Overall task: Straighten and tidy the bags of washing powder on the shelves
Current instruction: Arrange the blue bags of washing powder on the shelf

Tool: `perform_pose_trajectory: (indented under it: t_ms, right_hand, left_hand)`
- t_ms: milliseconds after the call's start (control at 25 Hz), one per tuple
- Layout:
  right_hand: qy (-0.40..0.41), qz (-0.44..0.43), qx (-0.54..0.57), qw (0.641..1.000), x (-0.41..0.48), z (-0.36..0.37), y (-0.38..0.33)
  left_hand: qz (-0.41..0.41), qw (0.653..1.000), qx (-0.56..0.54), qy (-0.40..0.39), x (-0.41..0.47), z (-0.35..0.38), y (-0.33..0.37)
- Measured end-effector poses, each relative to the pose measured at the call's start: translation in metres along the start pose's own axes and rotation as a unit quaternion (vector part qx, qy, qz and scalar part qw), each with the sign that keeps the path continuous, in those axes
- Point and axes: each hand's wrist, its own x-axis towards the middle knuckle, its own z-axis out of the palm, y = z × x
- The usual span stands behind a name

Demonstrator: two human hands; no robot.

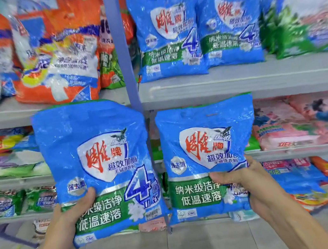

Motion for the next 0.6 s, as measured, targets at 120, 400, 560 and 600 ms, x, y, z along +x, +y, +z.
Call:
perform_pose_trajectory:
  t_ms: [120, 400, 560, 600]
  right_hand:
    - [-0.009, -0.019, -0.006, 1.0, -0.018, -0.015, -0.025]
    - [0.004, -0.111, -0.011, 0.994, -0.047, -0.055, -0.094]
    - [-0.009, -0.156, 0.0, 0.988, -0.047, -0.072, -0.133]
    - [-0.01, -0.163, -0.003, 0.987, -0.045, -0.076, -0.141]
  left_hand:
    - [-0.002, 1.0, 0.031, 0.003, -0.016, 0.006, 0.017]
    - [0.065, 0.995, 0.016, -0.078, -0.044, 0.067, 0.067]
    - [0.091, 0.993, 0.018, -0.067, -0.035, 0.114, 0.08]
    - [0.096, 0.993, 0.018, -0.069, -0.032, 0.124, 0.083]
